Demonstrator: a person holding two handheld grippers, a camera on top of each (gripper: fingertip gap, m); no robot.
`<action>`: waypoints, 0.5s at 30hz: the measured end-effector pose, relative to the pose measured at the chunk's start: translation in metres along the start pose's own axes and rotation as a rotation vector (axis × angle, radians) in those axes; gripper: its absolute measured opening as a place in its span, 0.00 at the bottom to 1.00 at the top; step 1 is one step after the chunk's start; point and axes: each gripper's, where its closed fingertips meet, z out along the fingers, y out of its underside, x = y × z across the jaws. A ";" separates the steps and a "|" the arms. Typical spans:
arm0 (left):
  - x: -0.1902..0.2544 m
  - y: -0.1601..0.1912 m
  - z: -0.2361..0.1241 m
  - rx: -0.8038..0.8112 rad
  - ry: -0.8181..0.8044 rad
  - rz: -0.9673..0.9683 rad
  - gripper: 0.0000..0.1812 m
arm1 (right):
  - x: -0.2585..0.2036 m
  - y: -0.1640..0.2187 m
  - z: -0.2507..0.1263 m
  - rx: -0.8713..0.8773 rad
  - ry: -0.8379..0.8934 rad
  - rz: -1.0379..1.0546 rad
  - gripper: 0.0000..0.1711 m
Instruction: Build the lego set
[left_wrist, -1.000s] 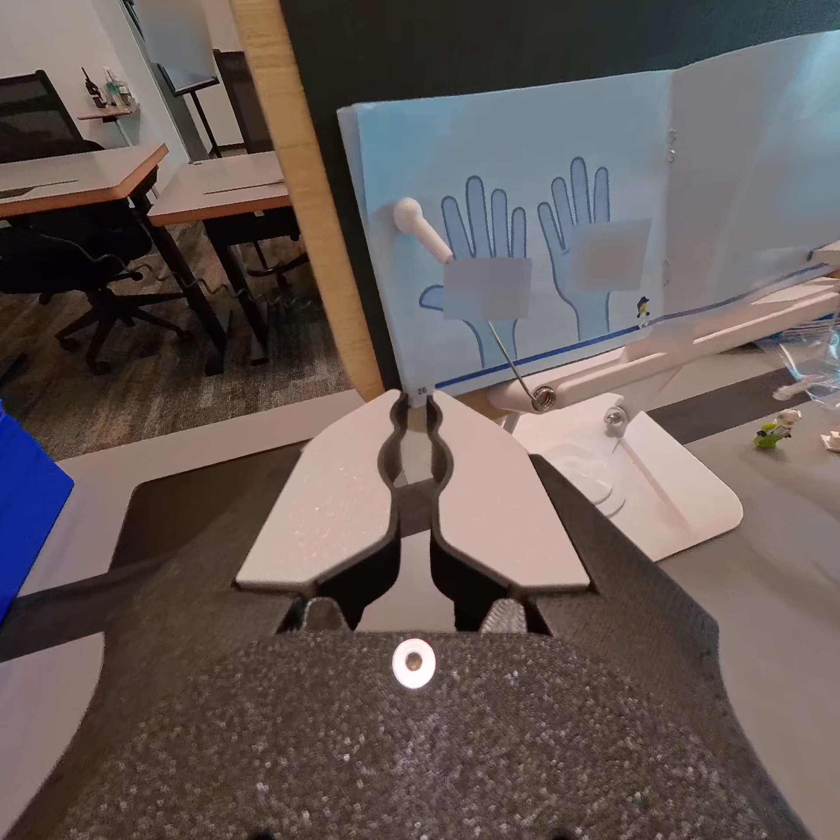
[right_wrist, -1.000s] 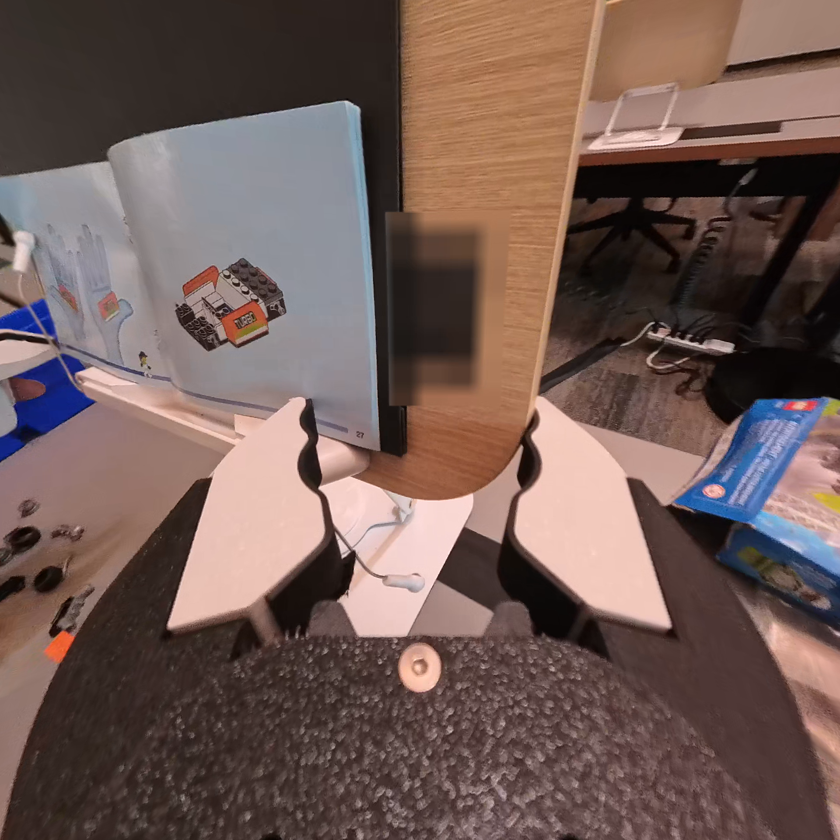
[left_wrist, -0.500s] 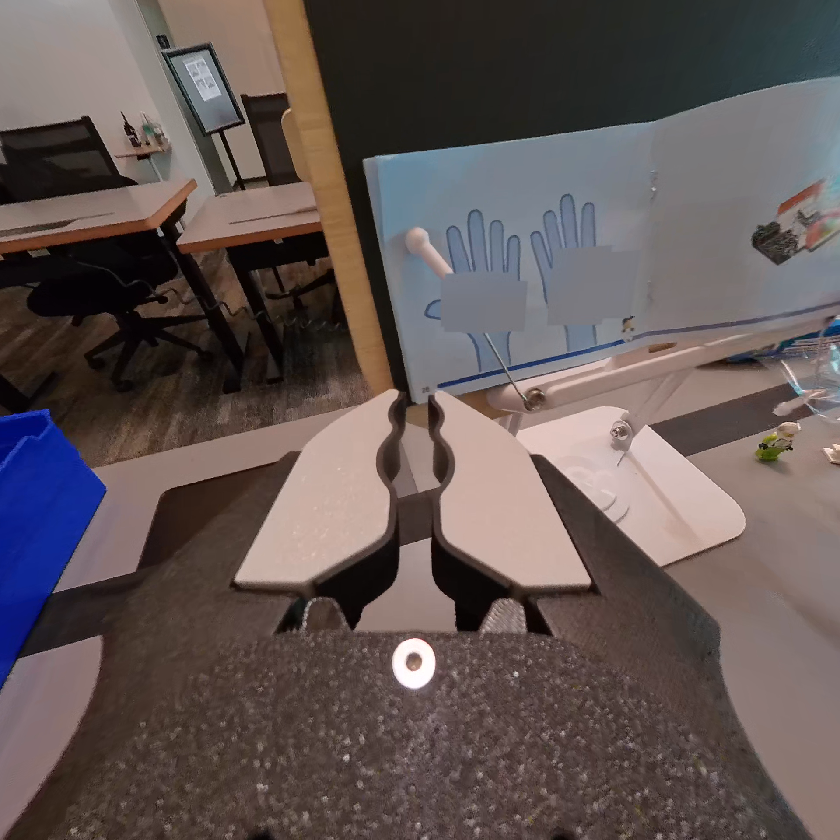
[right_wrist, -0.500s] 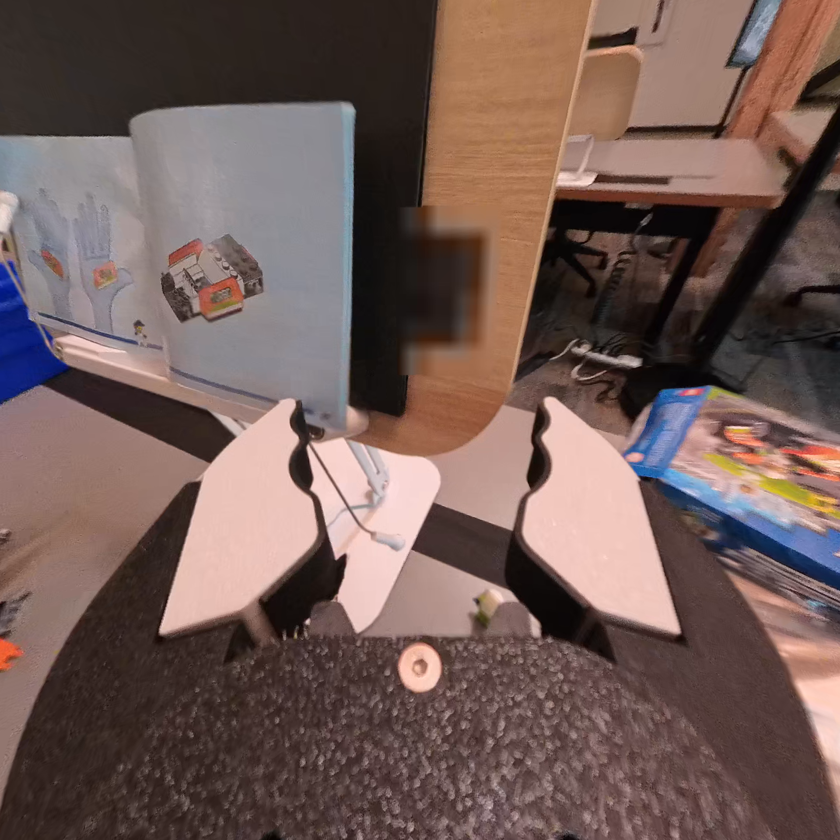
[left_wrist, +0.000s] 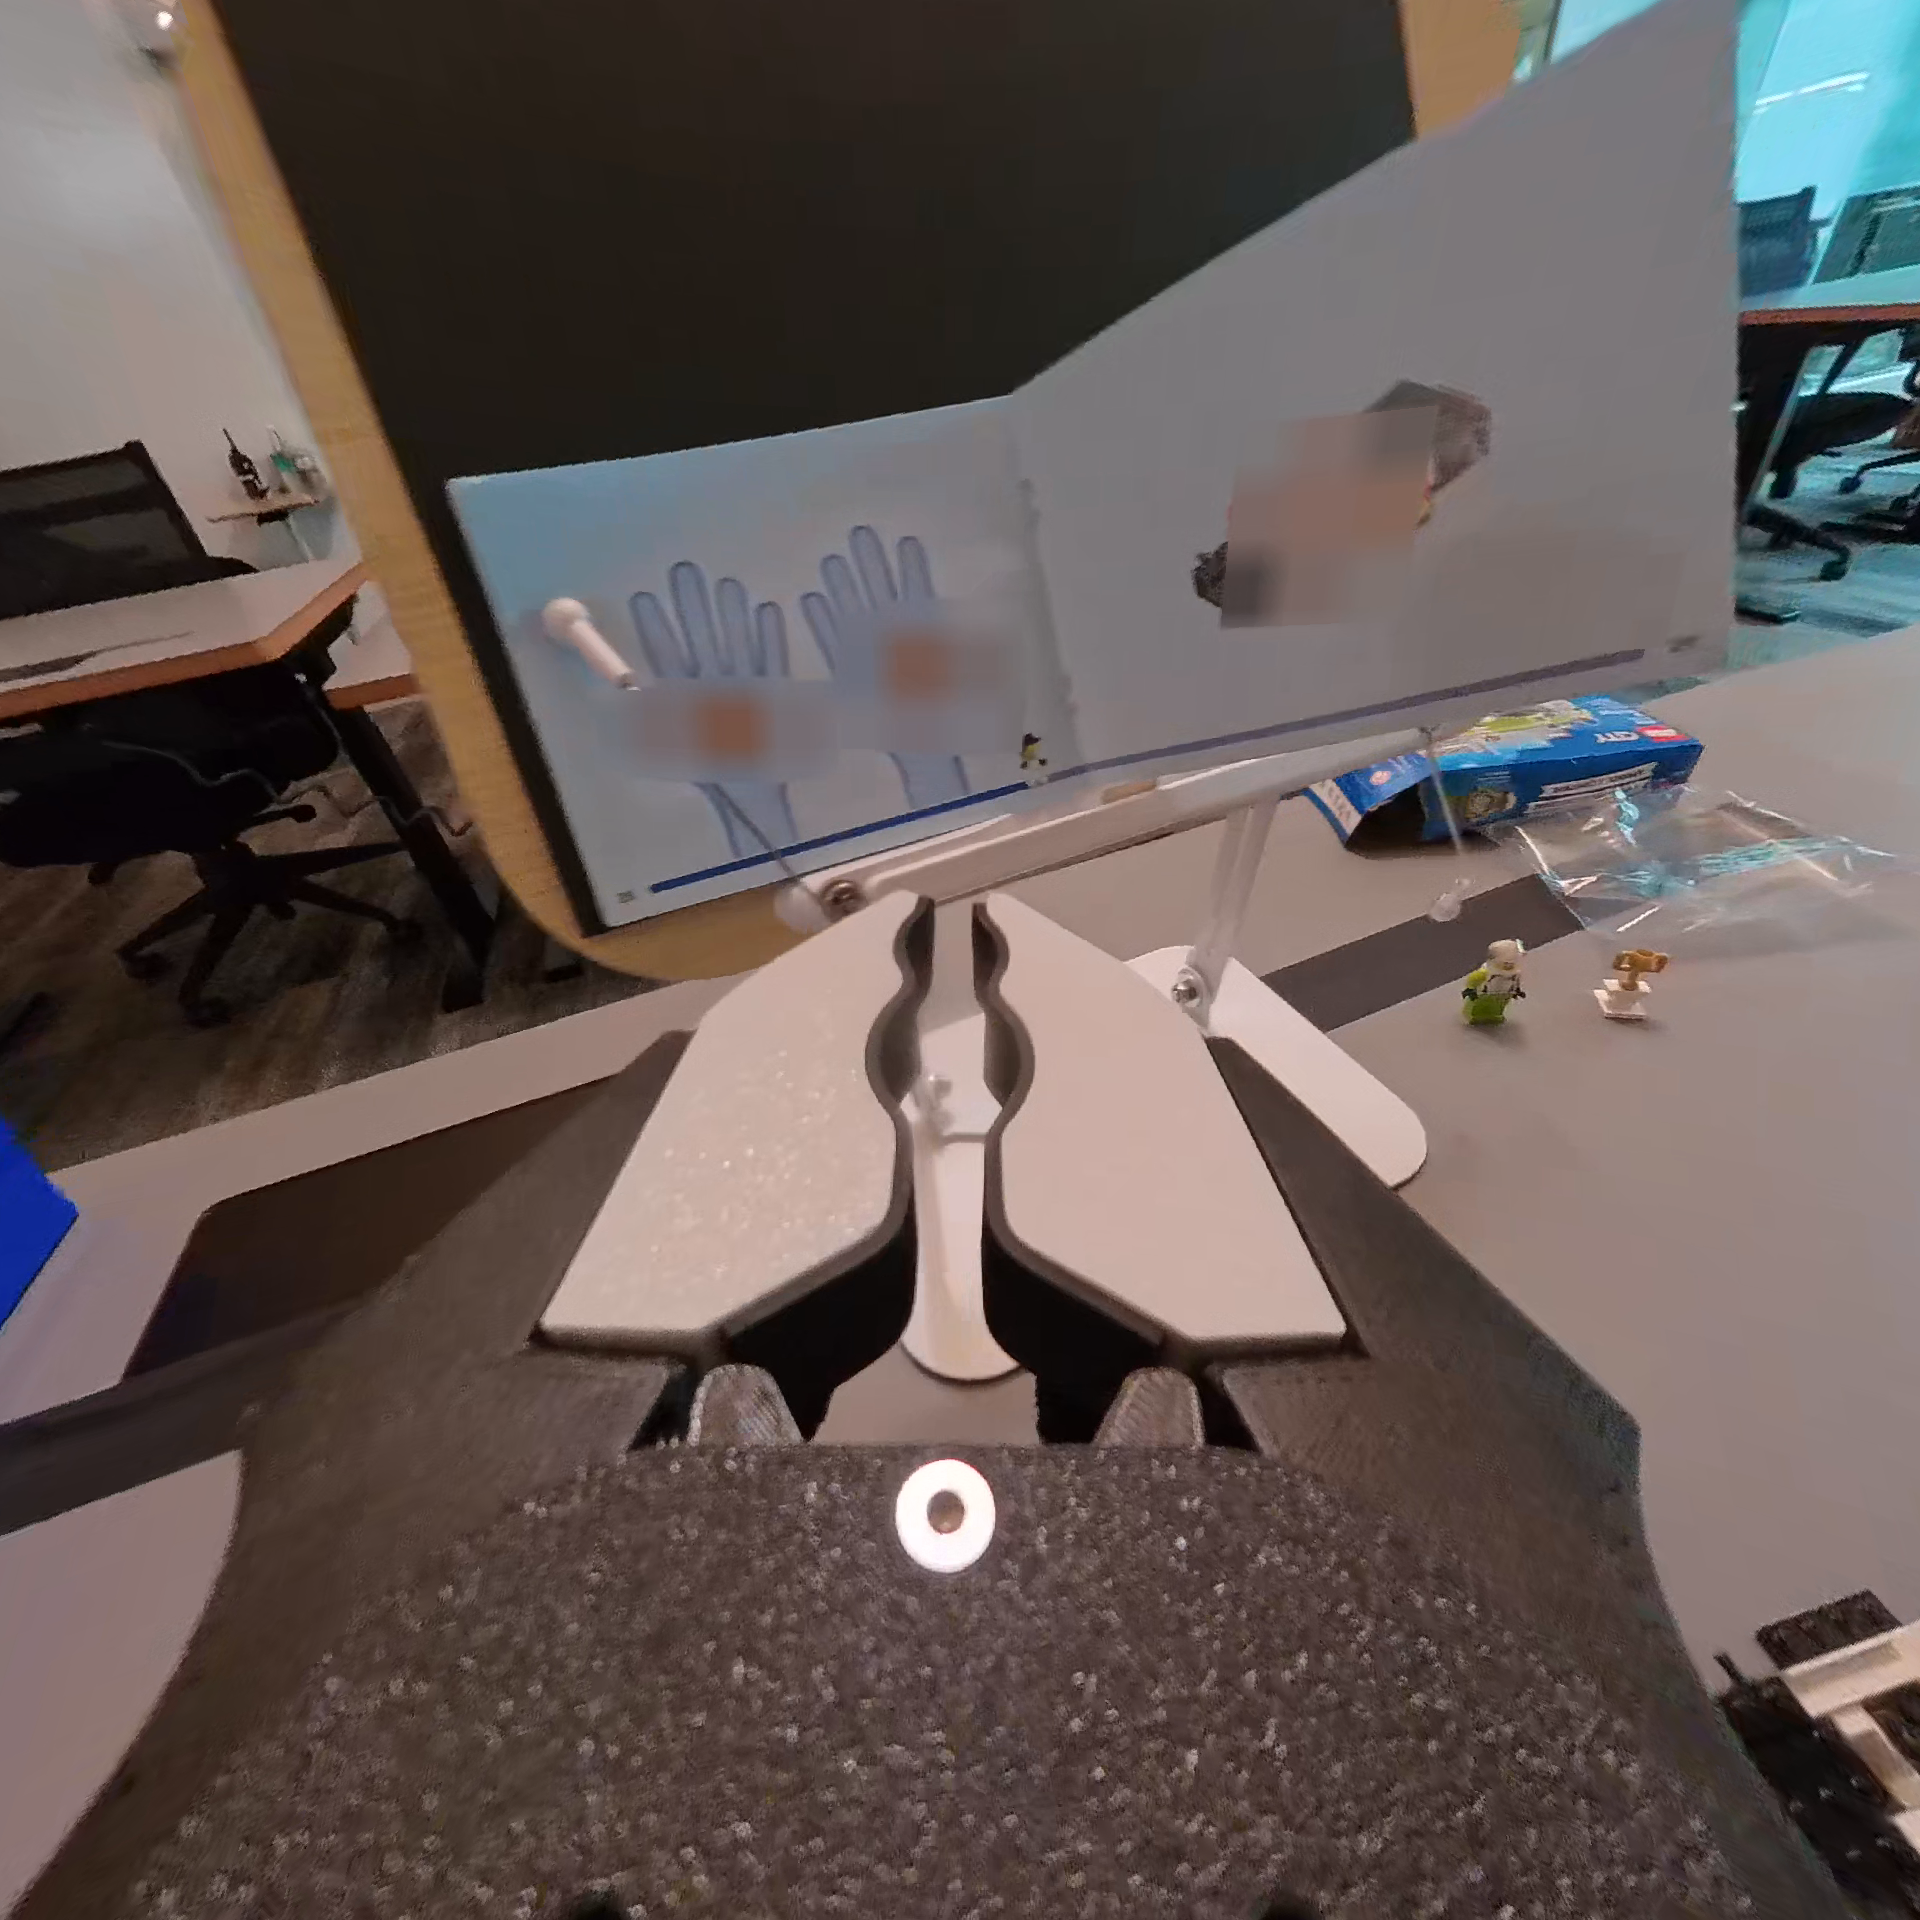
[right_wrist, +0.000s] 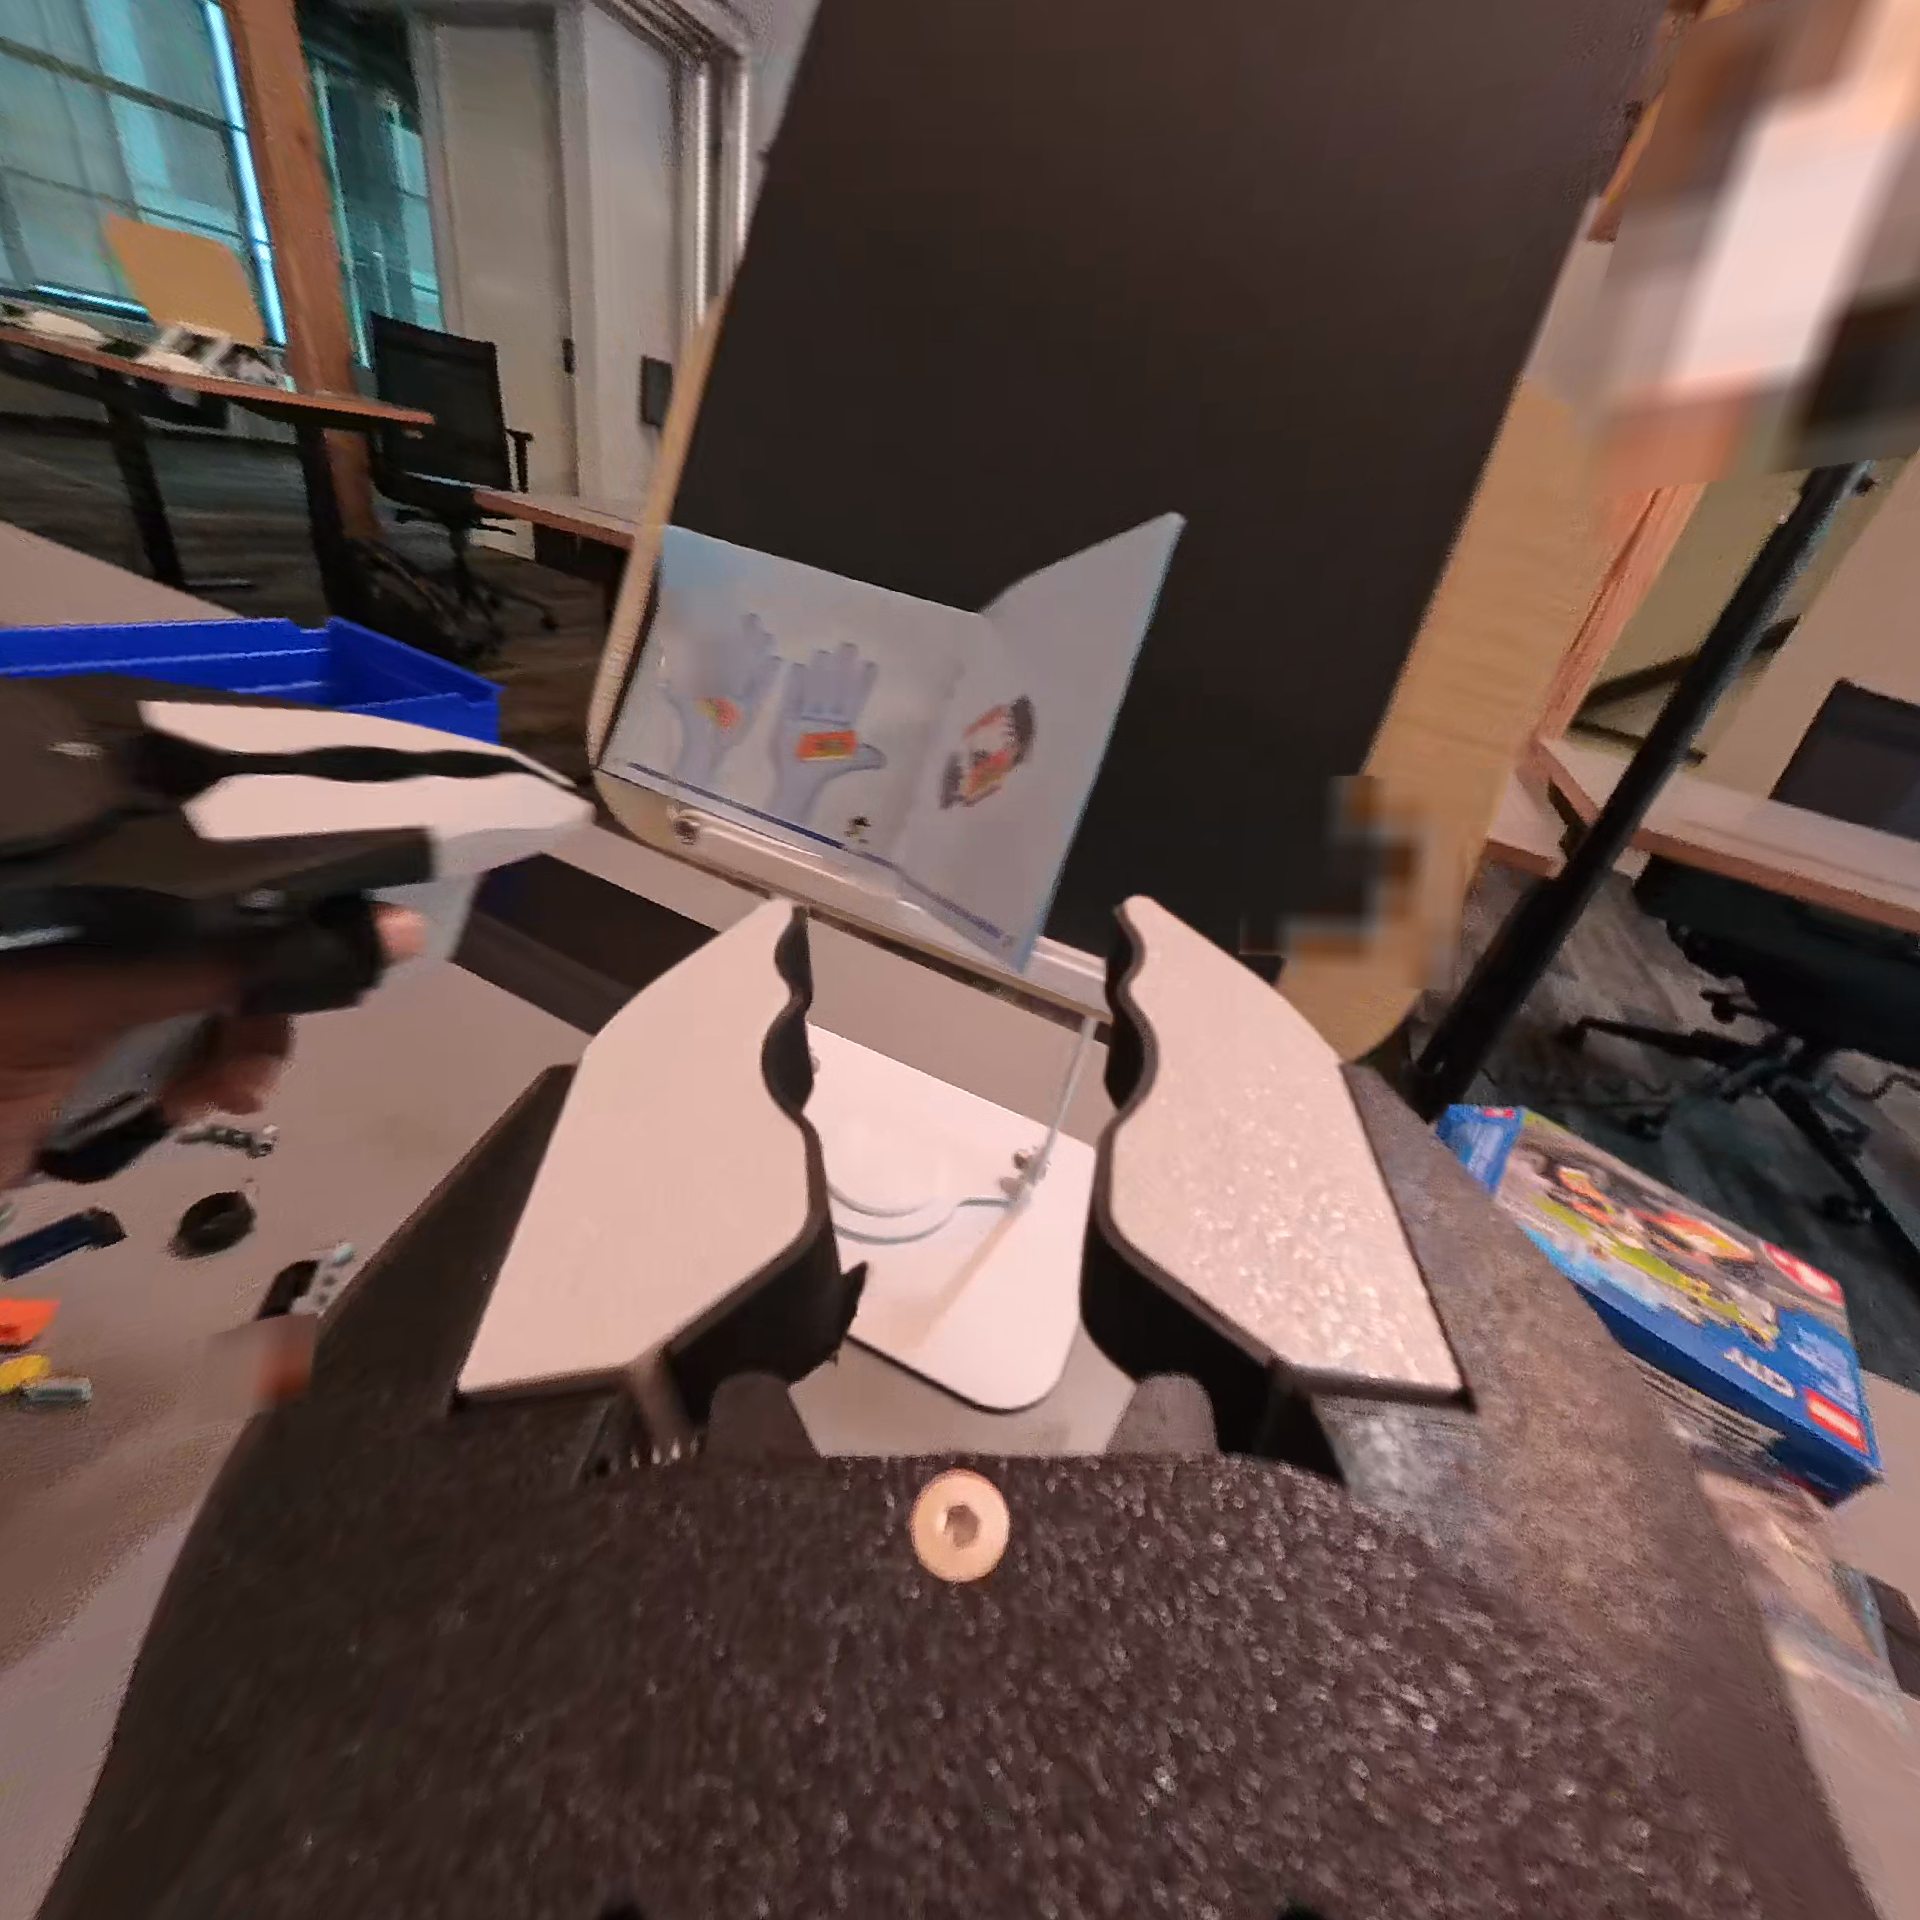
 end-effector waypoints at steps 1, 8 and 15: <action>0.008 0.000 0.003 0.002 0.015 0.004 0.04 | -0.010 -0.003 -0.001 0.019 -0.013 -0.009 0.28; 0.042 0.014 0.015 -0.017 0.073 0.026 0.04 | -0.051 -0.001 0.025 0.040 -0.091 -0.031 0.16; 0.041 0.026 0.009 -0.024 0.075 0.044 0.03 | -0.024 0.028 0.068 -0.036 -0.030 -0.024 0.17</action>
